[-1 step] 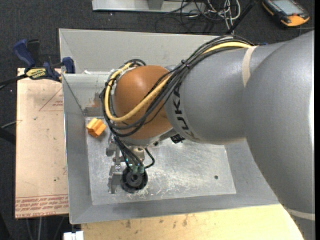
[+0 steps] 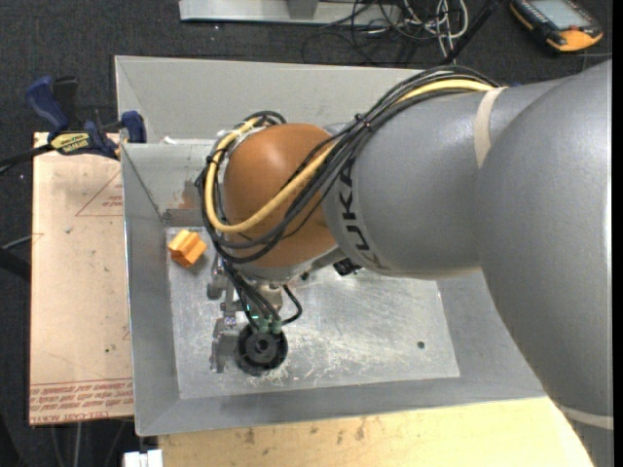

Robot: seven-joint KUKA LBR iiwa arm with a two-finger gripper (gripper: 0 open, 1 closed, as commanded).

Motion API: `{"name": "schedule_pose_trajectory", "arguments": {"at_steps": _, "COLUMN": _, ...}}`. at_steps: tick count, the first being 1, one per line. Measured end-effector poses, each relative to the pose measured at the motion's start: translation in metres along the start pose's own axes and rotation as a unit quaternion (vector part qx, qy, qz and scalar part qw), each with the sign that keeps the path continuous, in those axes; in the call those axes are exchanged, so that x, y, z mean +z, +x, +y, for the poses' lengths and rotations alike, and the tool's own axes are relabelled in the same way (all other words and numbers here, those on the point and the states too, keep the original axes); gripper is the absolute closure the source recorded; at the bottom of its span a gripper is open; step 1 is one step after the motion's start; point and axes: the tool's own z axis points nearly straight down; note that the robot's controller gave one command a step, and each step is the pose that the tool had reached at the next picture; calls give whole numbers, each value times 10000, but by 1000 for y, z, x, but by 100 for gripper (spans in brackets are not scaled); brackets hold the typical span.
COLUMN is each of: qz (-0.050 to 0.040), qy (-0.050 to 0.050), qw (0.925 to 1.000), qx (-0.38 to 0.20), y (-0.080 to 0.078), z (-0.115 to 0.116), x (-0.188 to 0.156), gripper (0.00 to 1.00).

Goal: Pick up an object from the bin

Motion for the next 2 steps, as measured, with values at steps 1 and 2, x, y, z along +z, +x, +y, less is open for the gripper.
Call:
{"name": "schedule_pose_trajectory", "arguments": {"at_steps": 1, "qz": -9, "qy": -7, "qw": 9979, "qx": -649, "y": -29, "z": -37, "x": 95, "gripper": 100}}
{"name": "schedule_pose_trajectory", "arguments": {"at_steps": 2, "qz": -8, "qy": -7, "qw": 9979, "qx": -648, "y": -29, "z": -37, "x": 96, "gripper": 100}}
